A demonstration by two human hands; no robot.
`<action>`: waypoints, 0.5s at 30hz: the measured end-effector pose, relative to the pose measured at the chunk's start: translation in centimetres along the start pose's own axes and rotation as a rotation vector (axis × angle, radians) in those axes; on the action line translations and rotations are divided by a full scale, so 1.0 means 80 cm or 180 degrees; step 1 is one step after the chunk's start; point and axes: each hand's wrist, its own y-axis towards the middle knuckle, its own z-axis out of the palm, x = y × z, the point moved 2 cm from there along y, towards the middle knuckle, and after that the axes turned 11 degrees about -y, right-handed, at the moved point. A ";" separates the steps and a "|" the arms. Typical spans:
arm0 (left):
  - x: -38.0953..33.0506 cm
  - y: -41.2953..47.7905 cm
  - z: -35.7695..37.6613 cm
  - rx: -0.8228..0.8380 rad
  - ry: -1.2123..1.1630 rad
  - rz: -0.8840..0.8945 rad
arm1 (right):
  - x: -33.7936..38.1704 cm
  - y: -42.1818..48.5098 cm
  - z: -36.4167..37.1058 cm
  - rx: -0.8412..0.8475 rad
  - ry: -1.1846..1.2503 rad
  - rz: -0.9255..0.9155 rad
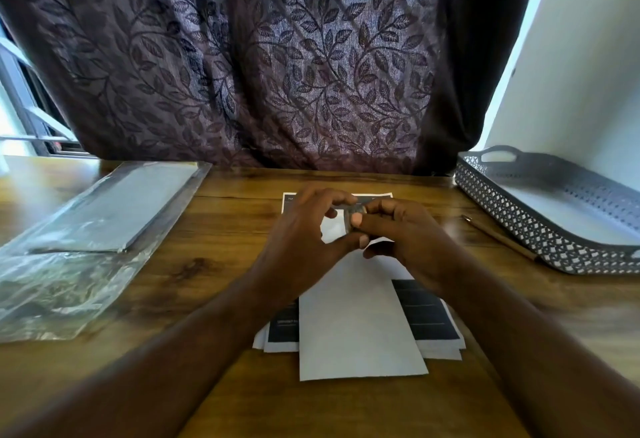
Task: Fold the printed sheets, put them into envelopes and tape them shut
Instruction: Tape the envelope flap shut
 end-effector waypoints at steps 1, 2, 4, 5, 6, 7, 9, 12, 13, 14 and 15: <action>0.001 0.000 -0.001 -0.0014 -0.0004 0.0025 | -0.001 -0.001 0.001 0.0019 0.0027 0.0002; 0.001 0.001 -0.003 -0.0006 -0.0022 0.0041 | -0.002 -0.001 0.001 0.0018 0.0032 -0.0005; 0.001 0.002 -0.004 0.0043 -0.0097 0.0012 | -0.003 -0.001 0.001 -0.0001 0.0034 -0.0028; 0.001 0.003 -0.005 0.0039 -0.0146 -0.0052 | -0.002 -0.001 0.001 0.0003 0.0062 -0.0056; 0.001 0.004 -0.007 0.0003 -0.0202 -0.0145 | -0.002 -0.001 0.000 0.0028 0.0122 -0.0095; 0.002 0.005 -0.009 -0.0048 -0.0249 -0.0241 | 0.000 -0.002 -0.001 0.0073 0.0203 -0.0131; 0.004 0.007 -0.013 -0.0142 -0.0312 -0.0357 | 0.002 -0.002 -0.003 0.0169 0.0342 -0.0193; 0.004 0.008 -0.018 -0.0174 -0.0419 -0.0417 | 0.002 -0.001 -0.005 0.0232 0.0290 -0.0235; 0.004 0.008 -0.018 -0.0149 -0.0443 -0.0438 | 0.001 -0.001 -0.005 0.0248 0.0221 -0.0252; 0.004 0.007 -0.018 -0.0115 -0.0451 -0.0453 | -0.001 -0.001 -0.005 0.0256 0.0146 -0.0283; 0.004 0.007 -0.018 -0.0081 -0.0435 -0.0458 | -0.002 -0.001 -0.005 0.0259 0.0077 -0.0307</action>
